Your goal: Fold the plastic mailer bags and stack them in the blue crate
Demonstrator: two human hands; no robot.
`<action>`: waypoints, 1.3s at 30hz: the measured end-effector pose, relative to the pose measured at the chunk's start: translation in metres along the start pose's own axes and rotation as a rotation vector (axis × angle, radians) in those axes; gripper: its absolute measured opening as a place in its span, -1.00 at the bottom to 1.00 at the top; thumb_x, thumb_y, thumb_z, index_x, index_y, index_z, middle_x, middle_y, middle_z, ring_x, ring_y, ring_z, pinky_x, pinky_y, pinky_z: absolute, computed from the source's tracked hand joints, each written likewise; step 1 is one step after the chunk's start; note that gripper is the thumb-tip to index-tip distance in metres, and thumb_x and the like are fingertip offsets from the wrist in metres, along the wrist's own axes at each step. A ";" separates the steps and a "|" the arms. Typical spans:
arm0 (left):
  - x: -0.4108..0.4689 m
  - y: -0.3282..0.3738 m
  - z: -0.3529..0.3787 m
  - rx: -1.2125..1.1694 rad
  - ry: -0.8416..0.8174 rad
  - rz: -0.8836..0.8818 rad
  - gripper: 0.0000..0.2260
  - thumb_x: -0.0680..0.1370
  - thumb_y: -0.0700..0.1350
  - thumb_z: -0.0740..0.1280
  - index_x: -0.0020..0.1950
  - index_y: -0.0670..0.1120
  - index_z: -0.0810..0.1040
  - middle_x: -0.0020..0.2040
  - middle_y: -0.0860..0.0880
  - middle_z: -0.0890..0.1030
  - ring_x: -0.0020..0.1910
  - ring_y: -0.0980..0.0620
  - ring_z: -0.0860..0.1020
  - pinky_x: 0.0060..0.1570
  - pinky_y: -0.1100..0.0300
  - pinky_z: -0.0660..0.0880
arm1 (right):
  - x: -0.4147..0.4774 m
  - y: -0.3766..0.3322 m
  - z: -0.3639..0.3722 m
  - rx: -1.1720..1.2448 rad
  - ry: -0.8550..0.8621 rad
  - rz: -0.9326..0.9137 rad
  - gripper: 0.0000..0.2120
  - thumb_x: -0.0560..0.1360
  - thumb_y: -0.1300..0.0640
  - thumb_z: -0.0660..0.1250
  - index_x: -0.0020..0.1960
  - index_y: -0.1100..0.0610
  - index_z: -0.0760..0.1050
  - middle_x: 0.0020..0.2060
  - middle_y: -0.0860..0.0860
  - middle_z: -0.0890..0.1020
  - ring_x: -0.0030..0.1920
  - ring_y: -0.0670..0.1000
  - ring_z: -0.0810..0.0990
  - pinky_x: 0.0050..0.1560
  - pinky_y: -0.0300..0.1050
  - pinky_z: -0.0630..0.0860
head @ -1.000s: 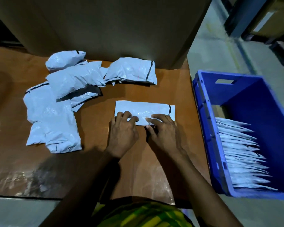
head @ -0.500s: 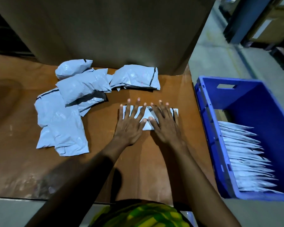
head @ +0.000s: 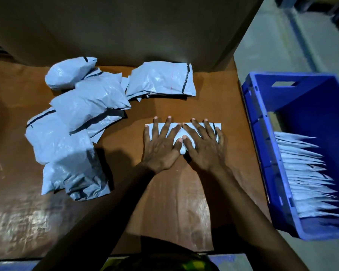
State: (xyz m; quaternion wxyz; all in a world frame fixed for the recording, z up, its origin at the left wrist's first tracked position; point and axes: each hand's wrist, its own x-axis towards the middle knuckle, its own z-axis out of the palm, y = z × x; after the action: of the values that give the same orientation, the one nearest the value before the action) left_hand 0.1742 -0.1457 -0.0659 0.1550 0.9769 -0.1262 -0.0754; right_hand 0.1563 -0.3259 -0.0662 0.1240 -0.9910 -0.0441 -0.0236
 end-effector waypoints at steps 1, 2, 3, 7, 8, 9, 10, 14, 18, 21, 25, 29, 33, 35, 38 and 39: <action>-0.001 0.001 -0.003 -0.003 -0.009 -0.001 -0.36 0.60 0.29 -0.26 0.68 0.21 0.07 0.71 0.06 -0.08 0.67 -0.14 -0.24 0.55 -0.25 -0.30 | 0.000 -0.001 -0.003 -0.004 -0.021 0.003 -0.50 0.69 -0.26 -0.06 0.61 -0.30 0.21 0.64 -0.17 0.22 0.66 0.00 0.07 0.58 0.22 -0.01; -0.002 0.001 -0.005 -0.006 -0.010 0.006 -0.36 0.60 0.29 -0.26 0.68 0.21 0.06 0.71 0.06 -0.07 0.67 -0.15 -0.23 0.55 -0.25 -0.29 | 0.000 -0.002 -0.006 -0.005 -0.050 0.002 -0.50 0.69 -0.27 -0.05 0.62 -0.30 0.18 0.65 -0.17 0.19 0.67 -0.01 0.03 0.59 0.22 -0.04; -0.004 0.002 -0.007 0.001 -0.007 0.012 -0.36 0.60 0.29 -0.26 0.68 0.20 0.06 0.71 0.05 -0.06 0.67 -0.16 -0.21 0.56 -0.27 -0.27 | 0.001 -0.002 -0.010 -0.002 -0.098 0.001 -0.49 0.69 -0.28 -0.05 0.63 -0.31 0.14 0.66 -0.18 0.14 0.68 -0.02 -0.02 0.59 0.22 -0.09; -0.006 0.000 -0.019 0.046 -0.062 0.038 -0.38 0.65 0.35 -0.17 0.69 0.16 0.05 0.71 0.01 0.00 0.68 -0.15 -0.12 0.54 -0.30 -0.35 | 0.016 0.006 -0.038 0.178 -0.352 0.041 -0.43 0.67 -0.34 0.06 0.65 -0.30 0.09 0.69 -0.15 0.02 0.68 -0.04 -0.15 0.60 0.21 -0.23; -0.004 -0.003 -0.024 0.038 -0.055 0.052 -0.36 0.65 0.37 -0.09 0.68 0.13 0.08 0.69 -0.01 0.08 0.67 -0.12 -0.05 0.52 -0.28 -0.39 | 0.021 0.009 -0.045 0.177 -0.363 0.046 -0.37 0.65 -0.33 0.17 0.66 -0.26 0.08 0.69 -0.11 0.01 0.68 0.00 -0.14 0.60 0.26 -0.20; -0.001 -0.006 -0.031 0.028 -0.027 0.072 -0.32 0.62 0.40 0.00 0.67 0.09 0.12 0.64 -0.04 0.20 0.65 -0.11 0.04 0.52 -0.26 -0.41 | 0.026 0.009 -0.053 0.136 -0.359 0.041 -0.29 0.62 -0.32 0.25 0.67 -0.22 0.06 0.70 -0.08 -0.01 0.69 0.03 -0.14 0.59 0.32 -0.17; 0.002 -0.008 -0.038 0.023 -0.007 0.090 -0.26 0.58 0.43 0.10 0.65 0.05 0.15 0.57 -0.07 0.30 0.61 -0.11 0.13 0.52 -0.23 -0.41 | 0.031 0.009 -0.061 0.082 -0.363 0.027 -0.20 0.57 -0.32 0.33 0.68 -0.20 0.03 0.70 -0.06 -0.01 0.69 0.06 -0.14 0.58 0.36 -0.17; 0.017 -0.003 -0.066 -0.001 -0.083 0.022 0.01 0.31 0.44 0.51 0.58 -0.01 0.24 0.48 -0.13 0.40 0.48 -0.19 0.31 0.54 -0.14 0.07 | 0.043 0.003 -0.086 0.025 -0.408 -0.022 0.00 0.38 -0.33 0.54 0.65 -0.23 0.08 0.66 -0.05 0.17 0.68 0.07 0.00 0.53 0.43 -0.22; 0.014 -0.001 -0.095 -0.252 -0.239 -0.074 -0.37 0.19 0.24 0.71 0.05 -0.04 0.54 -0.18 -0.06 0.72 -0.18 -0.01 0.72 -0.07 0.03 0.62 | 0.047 0.005 -0.114 0.105 -0.353 -0.038 -0.33 0.39 -0.22 0.59 0.44 -0.14 0.49 0.34 -0.02 0.60 0.41 0.06 0.49 0.49 0.29 0.15; 0.011 0.000 -0.115 -0.335 -0.300 -0.047 -0.56 0.26 0.05 0.73 -0.29 -0.14 0.53 -0.39 -0.11 0.64 -0.40 -0.01 0.68 -0.38 0.14 0.50 | 0.041 0.012 -0.136 0.271 -0.311 -0.089 -0.68 0.43 -0.07 0.62 0.09 0.07 0.71 0.02 -0.02 0.74 0.08 -0.02 0.66 0.18 0.16 0.56; 0.010 0.024 -0.145 -0.210 -0.175 0.034 -0.69 0.31 0.13 0.68 -0.18 -0.04 0.71 -0.26 0.03 0.69 -0.22 0.02 0.66 -0.19 -0.03 0.59 | 0.028 0.034 -0.165 0.380 -0.176 -0.136 -0.78 0.44 0.00 0.62 0.00 0.10 0.73 -0.08 -0.07 0.73 -0.03 -0.09 0.66 0.02 -0.01 0.59; 0.013 0.078 -0.164 -0.199 0.053 0.063 -0.67 0.35 0.20 0.63 -0.01 0.06 0.74 -0.08 0.08 0.70 -0.05 0.04 0.60 -0.06 0.00 0.59 | 0.019 0.086 -0.196 0.439 0.055 -0.150 -0.80 0.42 -0.06 0.63 -0.03 -0.01 0.73 -0.12 -0.15 0.69 -0.06 -0.11 0.67 -0.06 -0.04 0.59; 0.037 0.140 -0.152 -0.223 0.257 0.218 -0.74 0.42 0.18 0.59 -0.01 0.06 0.75 -0.06 0.05 0.72 -0.04 -0.02 0.62 -0.07 0.03 0.55 | 0.012 0.160 -0.223 0.431 0.243 -0.138 -0.83 0.44 0.00 0.62 0.00 -0.03 0.73 -0.15 -0.12 0.65 -0.14 -0.02 0.63 -0.12 0.04 0.54; 0.055 0.176 -0.137 -0.199 0.327 0.327 -0.77 0.45 0.12 0.57 -0.01 0.02 0.76 -0.08 0.00 0.71 -0.05 -0.06 0.60 -0.11 0.05 0.50 | 0.006 0.200 -0.235 0.390 0.304 -0.128 -0.83 0.45 0.03 0.60 0.02 -0.01 0.74 -0.15 -0.08 0.64 -0.14 0.01 0.63 -0.14 0.01 0.51; 0.086 0.234 -0.109 -0.099 0.413 0.447 -0.75 0.44 0.11 0.48 -0.06 -0.05 0.75 -0.18 -0.05 0.68 -0.12 -0.13 0.60 -0.13 0.08 0.40 | -0.003 0.259 -0.246 0.303 0.357 -0.104 -0.85 0.46 0.13 0.60 0.02 0.05 0.74 -0.15 -0.01 0.64 -0.12 0.08 0.63 -0.12 -0.04 0.47; 0.097 0.251 -0.097 -0.063 0.447 0.474 -0.75 0.42 0.11 0.46 -0.10 -0.05 0.74 -0.20 -0.05 0.67 -0.14 -0.15 0.60 -0.12 0.08 0.37 | -0.006 0.278 -0.248 0.260 0.360 -0.083 -0.87 0.47 0.15 0.58 0.02 0.07 0.74 -0.15 0.03 0.66 -0.10 0.12 0.63 -0.11 -0.03 0.47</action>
State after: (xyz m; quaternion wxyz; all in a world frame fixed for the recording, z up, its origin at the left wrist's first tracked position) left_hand 0.2296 -0.3751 0.0958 0.2223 0.9075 -0.3104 0.1749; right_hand 0.1677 -0.6565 0.1057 0.2554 -0.9438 -0.0645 -0.1995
